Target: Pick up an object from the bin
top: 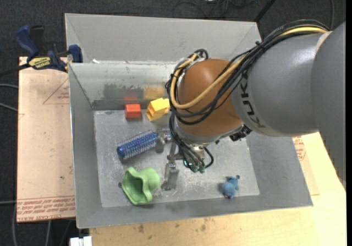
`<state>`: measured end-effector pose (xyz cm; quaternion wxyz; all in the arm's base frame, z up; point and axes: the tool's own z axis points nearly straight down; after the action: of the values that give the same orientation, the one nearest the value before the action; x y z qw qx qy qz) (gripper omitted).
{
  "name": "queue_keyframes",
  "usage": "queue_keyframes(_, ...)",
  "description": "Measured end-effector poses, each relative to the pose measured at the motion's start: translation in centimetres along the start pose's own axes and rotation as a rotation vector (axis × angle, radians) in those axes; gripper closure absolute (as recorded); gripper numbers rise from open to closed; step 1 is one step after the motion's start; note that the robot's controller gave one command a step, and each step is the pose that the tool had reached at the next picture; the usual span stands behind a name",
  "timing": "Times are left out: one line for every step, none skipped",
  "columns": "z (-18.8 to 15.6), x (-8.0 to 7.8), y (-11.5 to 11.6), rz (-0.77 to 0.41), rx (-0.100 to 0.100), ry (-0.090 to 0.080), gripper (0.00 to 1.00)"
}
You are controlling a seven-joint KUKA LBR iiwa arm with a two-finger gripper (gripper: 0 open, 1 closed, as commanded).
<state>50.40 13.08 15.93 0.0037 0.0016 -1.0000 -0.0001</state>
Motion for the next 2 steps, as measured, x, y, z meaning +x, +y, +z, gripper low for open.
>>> queue_keyframes(9.4, -2.6, 2.0, 0.026, -0.001, -0.003, 0.00)
queue_keyframes(9.0, 0.2, 7.2, -0.437, -0.001, -0.009, 0.00)
